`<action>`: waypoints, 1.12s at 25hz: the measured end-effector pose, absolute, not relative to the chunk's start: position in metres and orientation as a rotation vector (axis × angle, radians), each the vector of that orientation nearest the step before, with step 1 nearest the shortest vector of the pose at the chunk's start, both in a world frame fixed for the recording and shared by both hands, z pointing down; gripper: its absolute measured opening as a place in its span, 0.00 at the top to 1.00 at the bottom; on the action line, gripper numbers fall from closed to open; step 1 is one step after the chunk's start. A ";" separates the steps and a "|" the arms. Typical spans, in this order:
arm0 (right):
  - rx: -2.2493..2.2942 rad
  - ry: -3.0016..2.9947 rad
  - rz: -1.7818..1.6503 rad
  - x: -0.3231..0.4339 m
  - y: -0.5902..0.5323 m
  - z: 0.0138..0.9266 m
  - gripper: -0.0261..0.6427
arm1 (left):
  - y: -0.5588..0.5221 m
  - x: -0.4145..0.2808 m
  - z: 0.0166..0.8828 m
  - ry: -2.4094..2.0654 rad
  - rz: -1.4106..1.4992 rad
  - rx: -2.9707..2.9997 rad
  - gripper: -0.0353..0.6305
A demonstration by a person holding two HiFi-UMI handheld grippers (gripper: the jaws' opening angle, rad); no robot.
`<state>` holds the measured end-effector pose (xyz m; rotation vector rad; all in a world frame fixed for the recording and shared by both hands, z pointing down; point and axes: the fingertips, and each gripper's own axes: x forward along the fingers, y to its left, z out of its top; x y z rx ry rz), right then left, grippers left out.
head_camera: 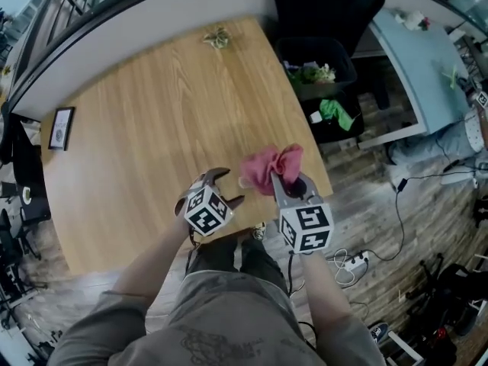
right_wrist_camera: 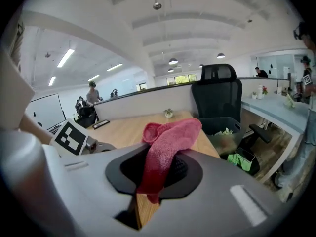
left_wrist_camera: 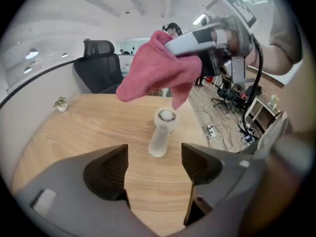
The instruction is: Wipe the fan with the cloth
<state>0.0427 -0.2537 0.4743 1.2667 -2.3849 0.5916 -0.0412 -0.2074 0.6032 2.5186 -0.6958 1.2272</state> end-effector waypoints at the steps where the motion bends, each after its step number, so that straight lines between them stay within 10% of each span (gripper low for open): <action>1: 1.288 -2.405 0.575 0.046 -0.257 0.460 0.88 | -0.211 -0.043 0.590 -0.727 1.181 2.524 0.45; 28: 1.656 -2.721 -0.099 0.073 -0.205 0.155 0.88 | -0.240 -0.088 0.217 -1.356 0.243 2.848 0.77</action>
